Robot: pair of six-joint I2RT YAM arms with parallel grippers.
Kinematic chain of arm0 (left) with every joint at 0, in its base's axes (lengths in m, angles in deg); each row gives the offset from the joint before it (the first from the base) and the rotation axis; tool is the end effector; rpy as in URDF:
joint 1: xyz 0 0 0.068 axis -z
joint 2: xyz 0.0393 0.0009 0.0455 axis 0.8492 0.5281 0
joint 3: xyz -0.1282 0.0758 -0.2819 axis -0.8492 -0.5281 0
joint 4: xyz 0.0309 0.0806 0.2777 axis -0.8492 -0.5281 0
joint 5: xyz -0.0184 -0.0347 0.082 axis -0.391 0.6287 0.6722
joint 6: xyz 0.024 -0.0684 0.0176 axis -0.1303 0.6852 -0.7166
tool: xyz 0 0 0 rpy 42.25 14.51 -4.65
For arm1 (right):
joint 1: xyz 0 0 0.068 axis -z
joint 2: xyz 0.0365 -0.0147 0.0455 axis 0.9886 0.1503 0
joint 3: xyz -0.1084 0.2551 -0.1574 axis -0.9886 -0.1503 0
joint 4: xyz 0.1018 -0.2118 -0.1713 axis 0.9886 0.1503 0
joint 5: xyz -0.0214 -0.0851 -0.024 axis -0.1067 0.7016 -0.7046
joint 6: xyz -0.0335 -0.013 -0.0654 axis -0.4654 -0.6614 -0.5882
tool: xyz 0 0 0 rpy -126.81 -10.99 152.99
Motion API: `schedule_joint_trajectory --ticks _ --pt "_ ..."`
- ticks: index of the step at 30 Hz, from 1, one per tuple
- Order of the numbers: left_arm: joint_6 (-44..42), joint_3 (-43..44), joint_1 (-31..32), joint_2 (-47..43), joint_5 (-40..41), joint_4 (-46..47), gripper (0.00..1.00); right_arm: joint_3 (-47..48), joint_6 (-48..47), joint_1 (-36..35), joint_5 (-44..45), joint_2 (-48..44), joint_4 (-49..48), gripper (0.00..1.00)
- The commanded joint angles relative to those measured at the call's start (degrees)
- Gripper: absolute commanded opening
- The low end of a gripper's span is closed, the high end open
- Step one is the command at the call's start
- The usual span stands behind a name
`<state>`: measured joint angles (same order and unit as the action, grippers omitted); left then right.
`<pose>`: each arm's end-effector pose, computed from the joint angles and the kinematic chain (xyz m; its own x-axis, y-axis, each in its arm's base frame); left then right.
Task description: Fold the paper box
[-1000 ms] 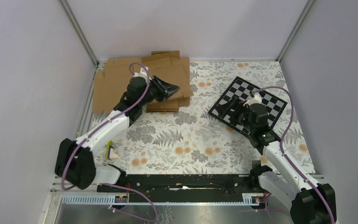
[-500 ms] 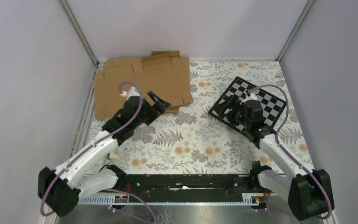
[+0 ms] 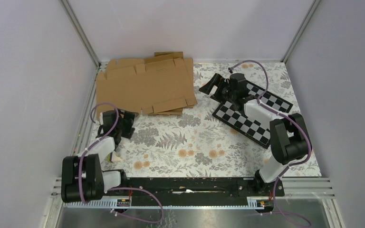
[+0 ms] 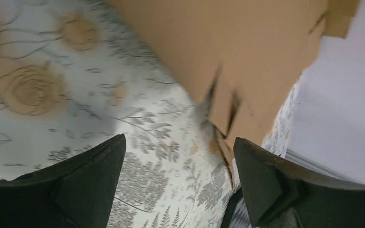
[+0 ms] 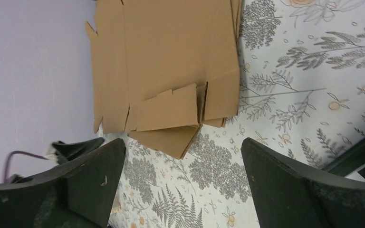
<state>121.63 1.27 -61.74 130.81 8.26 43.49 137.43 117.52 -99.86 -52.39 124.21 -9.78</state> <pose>0.2471 0.0086 0.1767 -0.2517 -0.9403 -0.2292 -0.5654 0.3350 -0.7537 0.3943 0.1527 0.2582 -0.6571 0.4663 -0.5923 -0.1749 0.6700 0.7215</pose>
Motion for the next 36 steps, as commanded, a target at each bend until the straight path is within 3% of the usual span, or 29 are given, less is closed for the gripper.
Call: schedule_joint_trajectory --ticks 1,7,13,15,18,20,23,30,36 --pt "10.48 -4.59 -2.35 6.22 -5.51 20.93 0.89 3.17 1.35 -0.57 -3.97 2.46 -3.63 0.99" --pt "17.34 -7.43 -2.36 14.83 -0.37 33.53 0.86 -0.31 5.58 -0.57 -3.03 3.27 -8.78 0.99" --pt "16.24 -4.23 -2.36 24.63 2.38 41.34 0.69 -2.14 5.87 -0.6 -2.27 1.5 -9.16 0.99" --pt "15.06 -3.06 -2.36 26.54 2.38 43.62 0.51 -2.87 5.49 -0.57 -1.23 -0.05 -9.16 0.99" --pt "10.75 0.0 -2.52 26.98 -2.44 45.57 0.14 -3.54 4.29 -0.57 -0.62 -1.84 -9.03 0.99" --pt "8.62 2.29 -2.07 24.93 -5.31 43.29 0.01 -3.45 3.45 -0.59 -0.61 -2.4 -8.1 0.99" --pt "7.06 4.06 -0.34 19.34 -7.47 39.12 0.0 -3.56 2.76 -0.57 -0.61 -3.32 -6.86 0.99" --pt "0.67 6.94 6.49 0.1 -6.8 19.41 0.0 -5.84 2.18 -0.57 0.36 -9.5 -2.41 0.99" --pt "-0.96 5.24 12.12 -11.59 -9.15 8.41 0.0 -11.42 0.01 -0.61 13.27 -21.56 6.4 0.99"
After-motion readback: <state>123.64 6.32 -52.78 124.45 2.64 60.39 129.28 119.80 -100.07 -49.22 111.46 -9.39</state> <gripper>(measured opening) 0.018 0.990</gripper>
